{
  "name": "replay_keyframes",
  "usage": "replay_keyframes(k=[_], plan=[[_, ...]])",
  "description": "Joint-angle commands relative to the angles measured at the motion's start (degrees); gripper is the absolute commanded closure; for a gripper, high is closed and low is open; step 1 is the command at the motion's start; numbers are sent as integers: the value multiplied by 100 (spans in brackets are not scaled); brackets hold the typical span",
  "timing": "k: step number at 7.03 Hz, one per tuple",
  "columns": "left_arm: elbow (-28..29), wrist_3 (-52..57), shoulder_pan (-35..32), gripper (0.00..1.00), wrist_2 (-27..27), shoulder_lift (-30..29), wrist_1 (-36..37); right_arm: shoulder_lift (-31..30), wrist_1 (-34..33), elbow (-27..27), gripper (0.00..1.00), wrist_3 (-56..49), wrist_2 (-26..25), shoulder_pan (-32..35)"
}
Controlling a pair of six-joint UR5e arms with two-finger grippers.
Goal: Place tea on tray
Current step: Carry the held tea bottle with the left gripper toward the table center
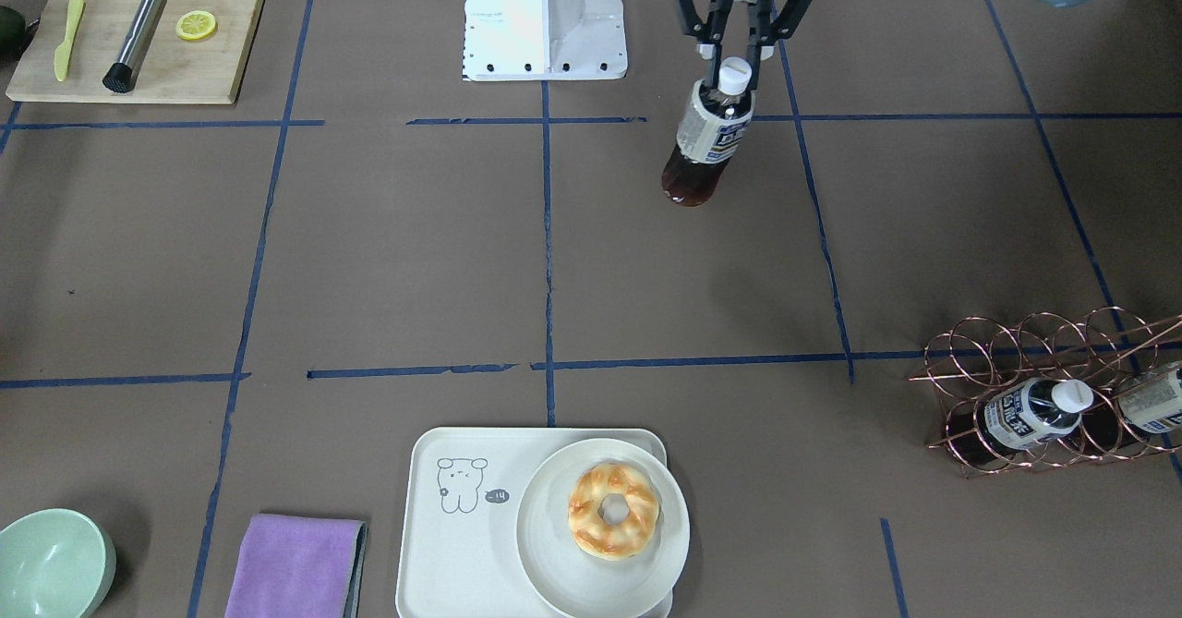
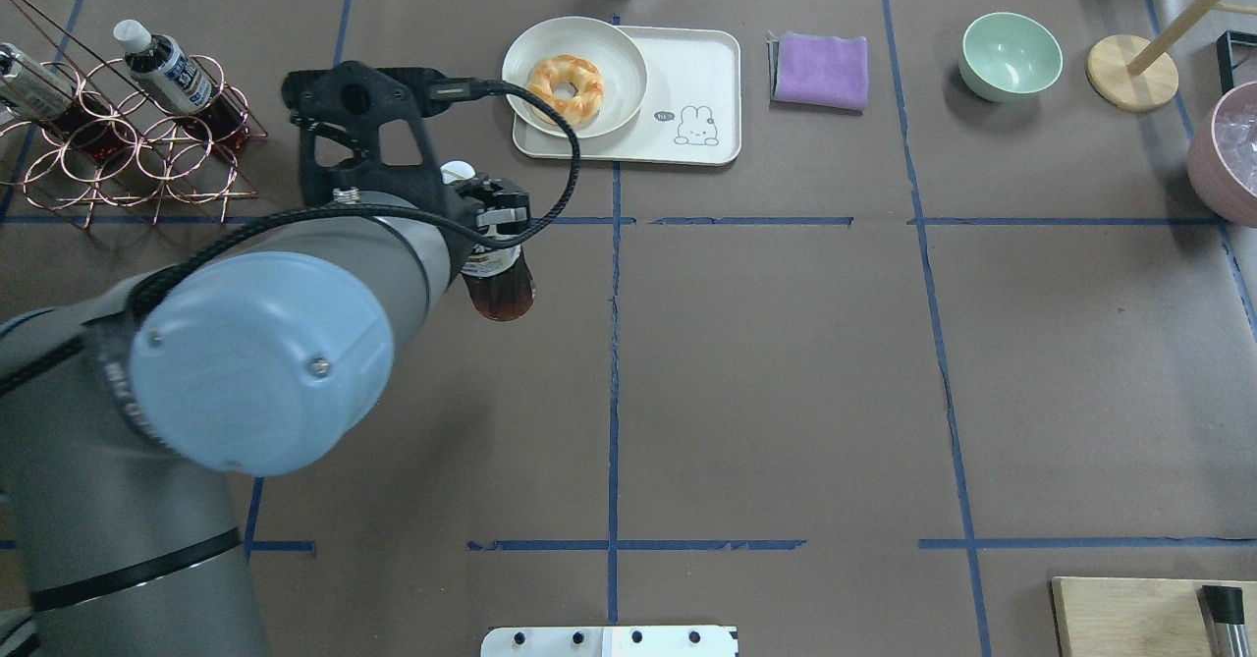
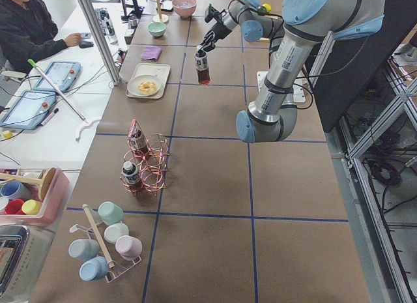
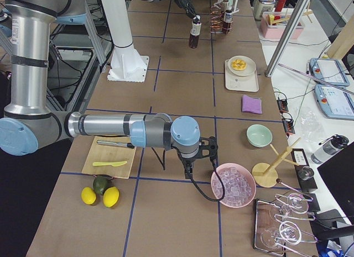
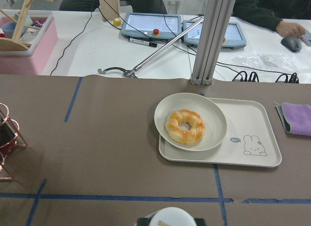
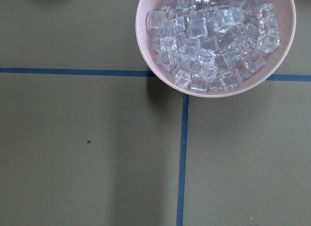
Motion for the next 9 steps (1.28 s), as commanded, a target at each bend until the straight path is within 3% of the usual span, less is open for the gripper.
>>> replay_keyframes(k=[1,4,9], plan=[[725,45,-15,100,7,-245,-640,0,0,5,0,1,0,0],[1594,72,2,100,-2,-489,-1511,0,0,5,0,1,0,0],[2229,37,99,100,-2,-649,-1601,9,-9,5,0,10,9,-9]])
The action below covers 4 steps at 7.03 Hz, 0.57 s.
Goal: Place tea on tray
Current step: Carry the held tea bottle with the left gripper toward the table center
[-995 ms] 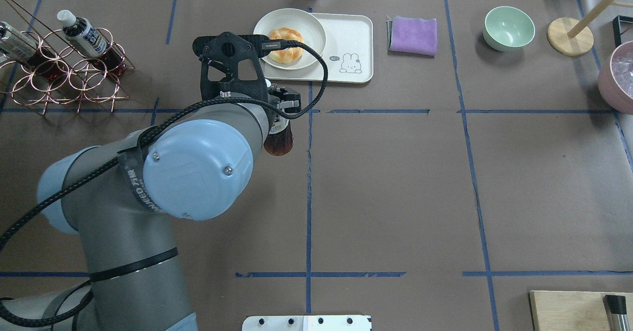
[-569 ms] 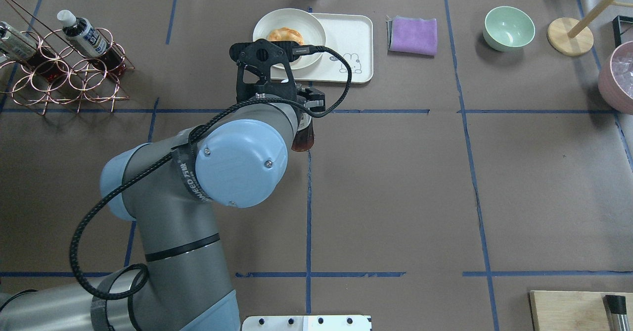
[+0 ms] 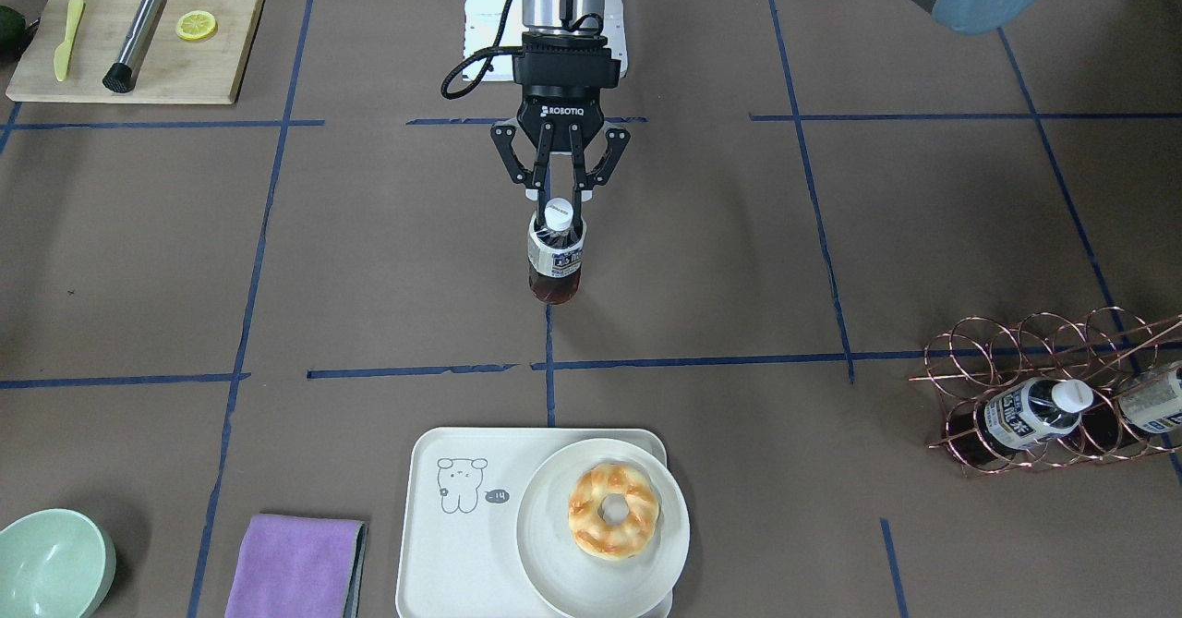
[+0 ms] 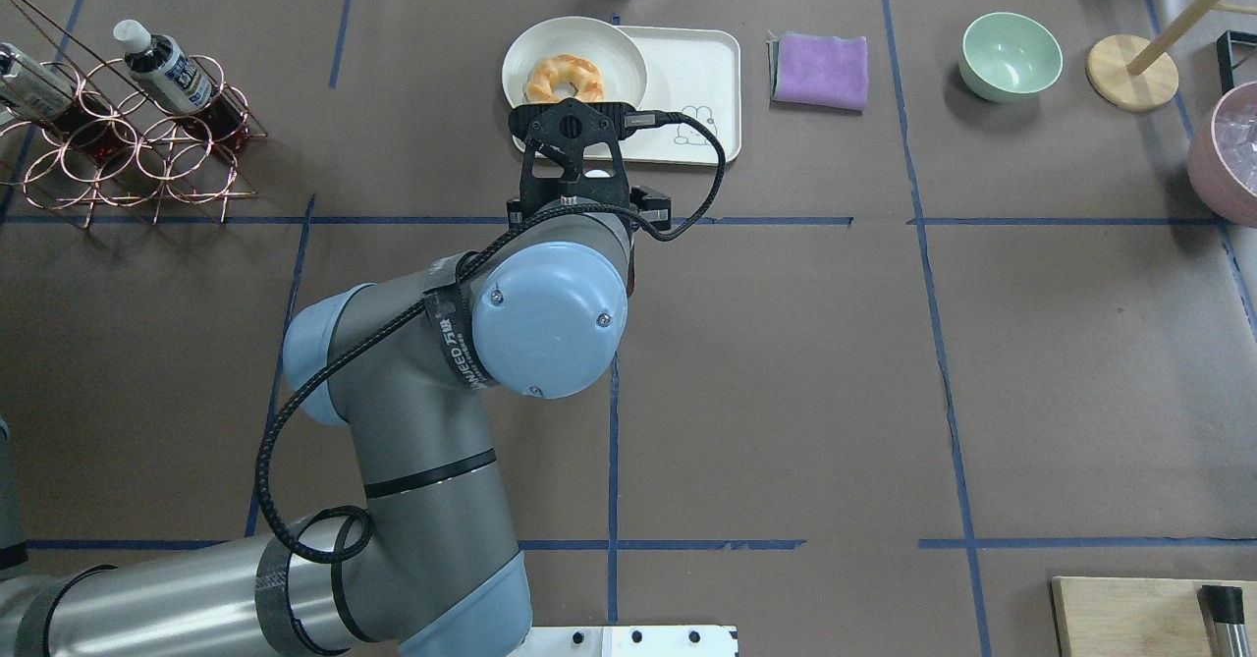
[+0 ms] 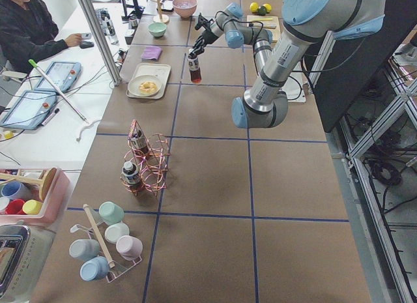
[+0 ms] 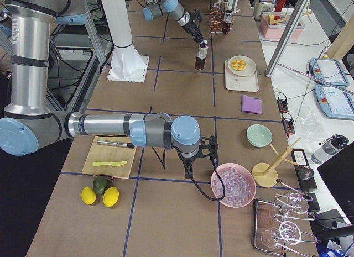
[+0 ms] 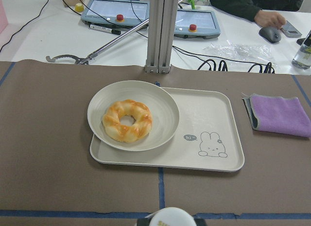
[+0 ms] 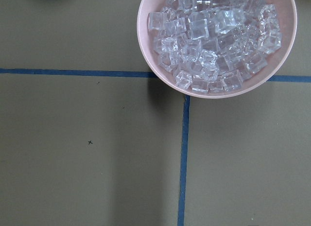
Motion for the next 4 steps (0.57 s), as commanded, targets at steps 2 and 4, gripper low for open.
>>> replay_keyframes(k=[2,4], plan=[[226,7,93,99,0,21,-371,0,8,0,0,0,0,4],[227,16,120,88,0,30,-390,18,-1,0,0,0,0,4]])
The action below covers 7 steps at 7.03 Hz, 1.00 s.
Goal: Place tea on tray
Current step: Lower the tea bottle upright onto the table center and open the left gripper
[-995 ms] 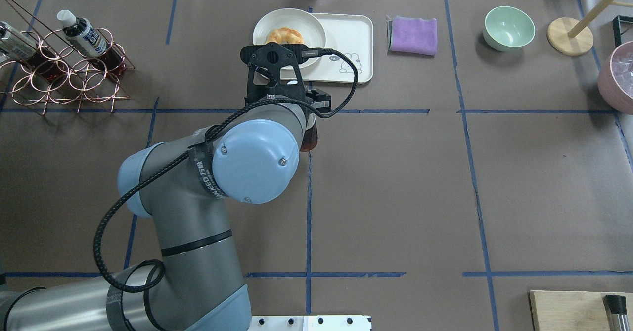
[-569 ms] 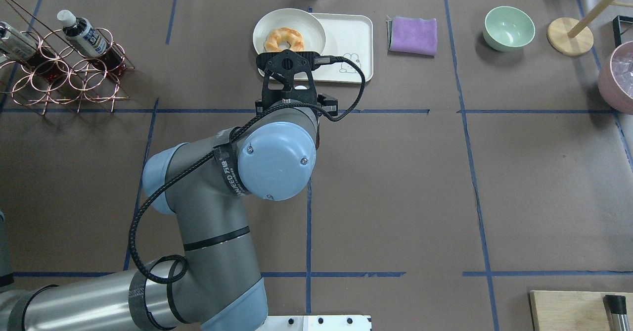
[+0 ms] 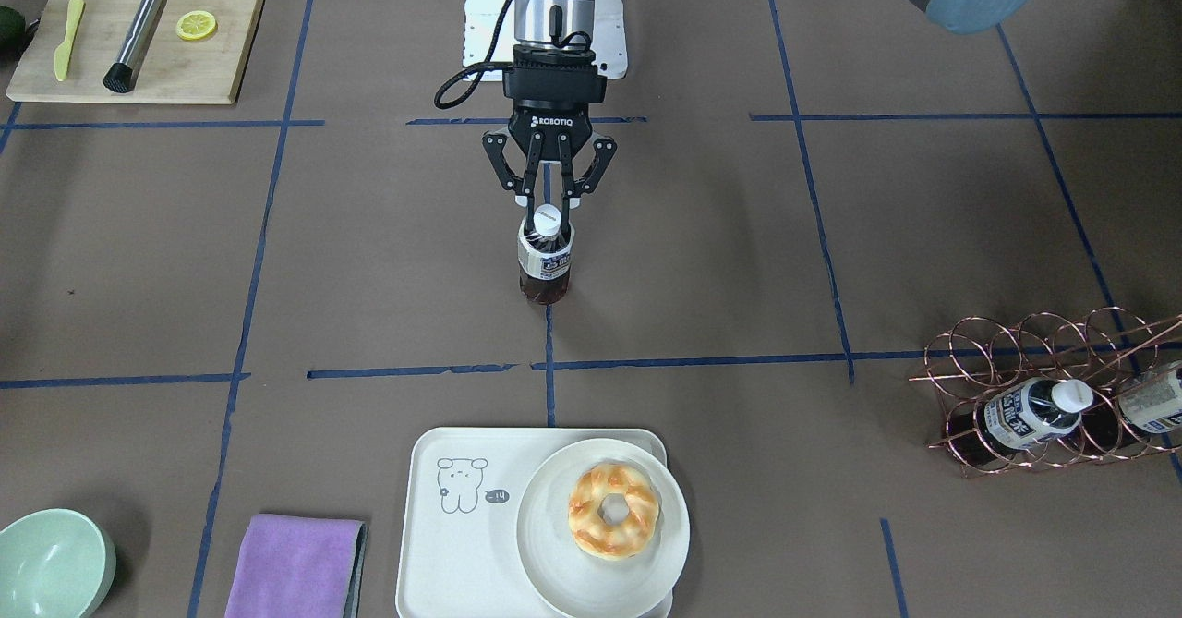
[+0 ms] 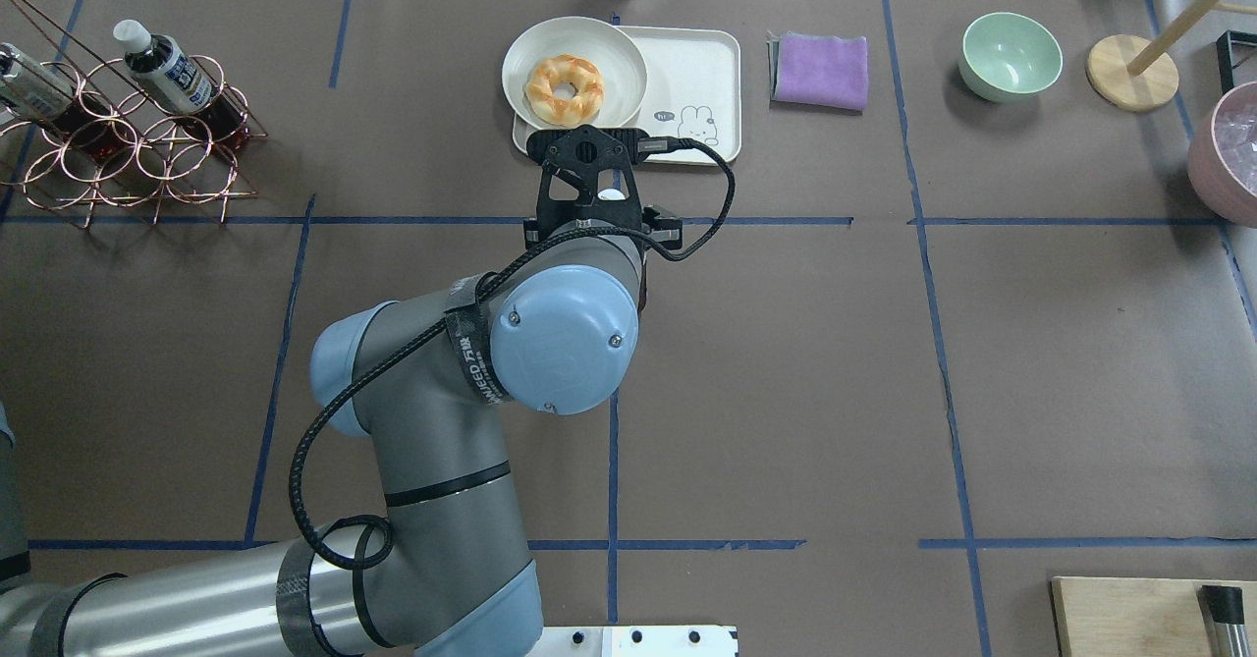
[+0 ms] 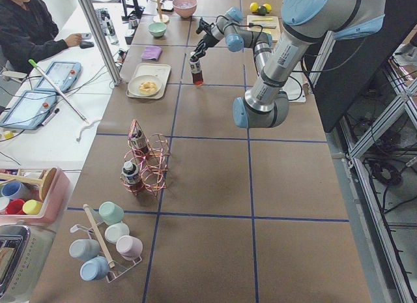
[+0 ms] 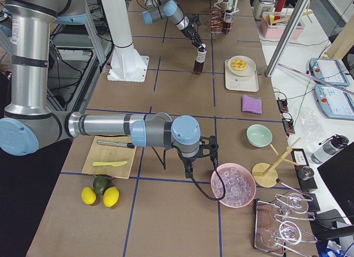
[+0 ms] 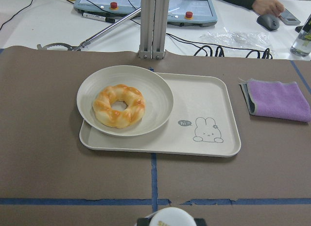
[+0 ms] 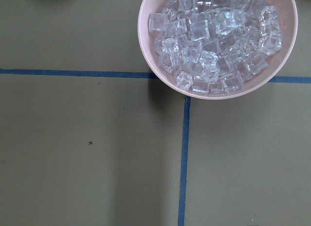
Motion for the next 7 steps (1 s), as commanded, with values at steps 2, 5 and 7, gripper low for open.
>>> replay_keyframes(k=[2,5,7], plan=[[2,25,16,29,0,11,-28,6,-2,0,0,0,0,5],[-339,25,7,0,-61,37,-2,14,-2,9,0,26,9,-4],[-822,287,-80,0,-149,46,86,32,15,122,0,27,44,5]])
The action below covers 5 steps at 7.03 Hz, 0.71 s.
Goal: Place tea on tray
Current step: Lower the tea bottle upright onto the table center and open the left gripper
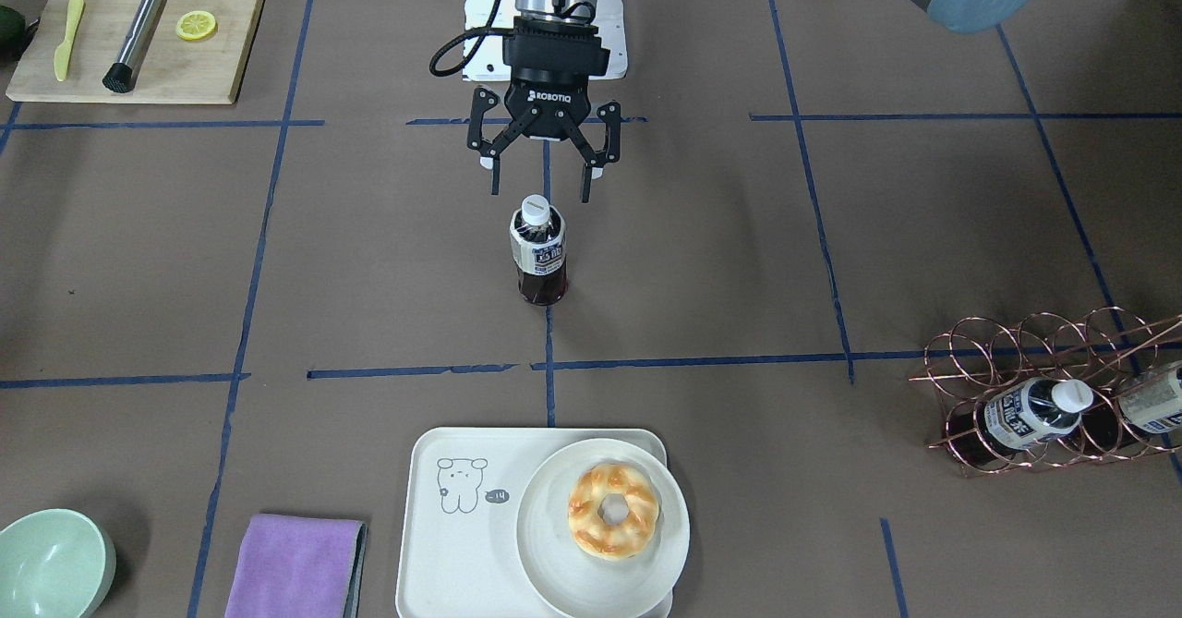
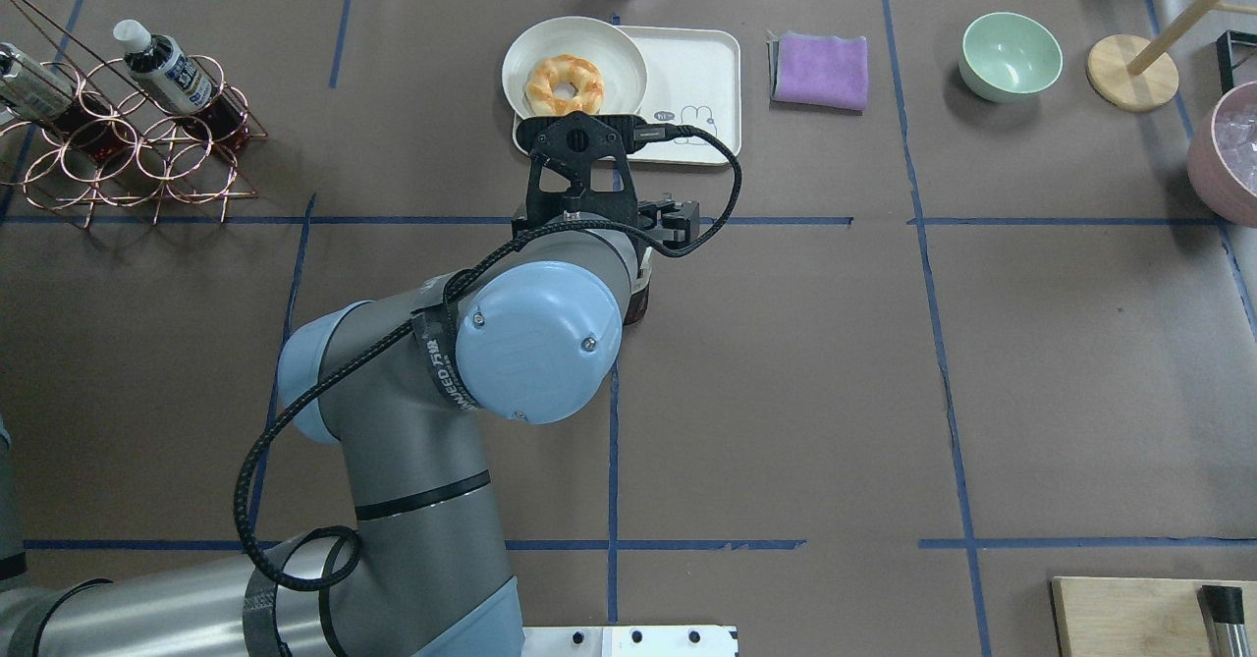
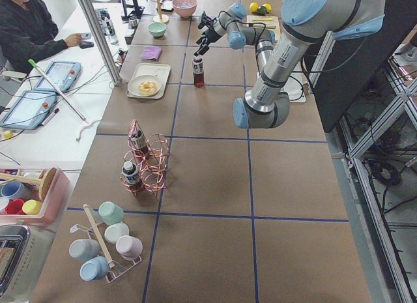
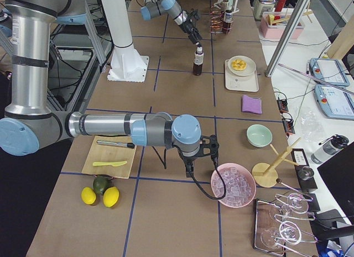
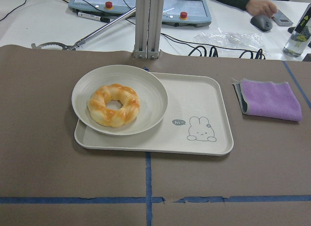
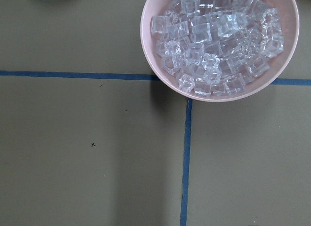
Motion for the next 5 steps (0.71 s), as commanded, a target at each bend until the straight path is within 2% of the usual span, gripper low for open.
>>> replay_keyframes(k=[1,2,3,4,5], plan=[[-320,164,-436,0,-733,33,65,46,9,296,0,20,15,-58],[-582,225,-849,0,-1505,355,118,73,-8,699,0,334,-20,-285],[-1019,400,-1166,0,-1939,924,223,360,-52,998,0,1024,-55,-548],[-1415,1080,-1300,0,-2039,1199,546,432,-52,1254,0,1318,-125,-812],[-1811,1209,-1318,0,-2058,1558,1149,607,-78,1387,0,1365,-378,-997]])
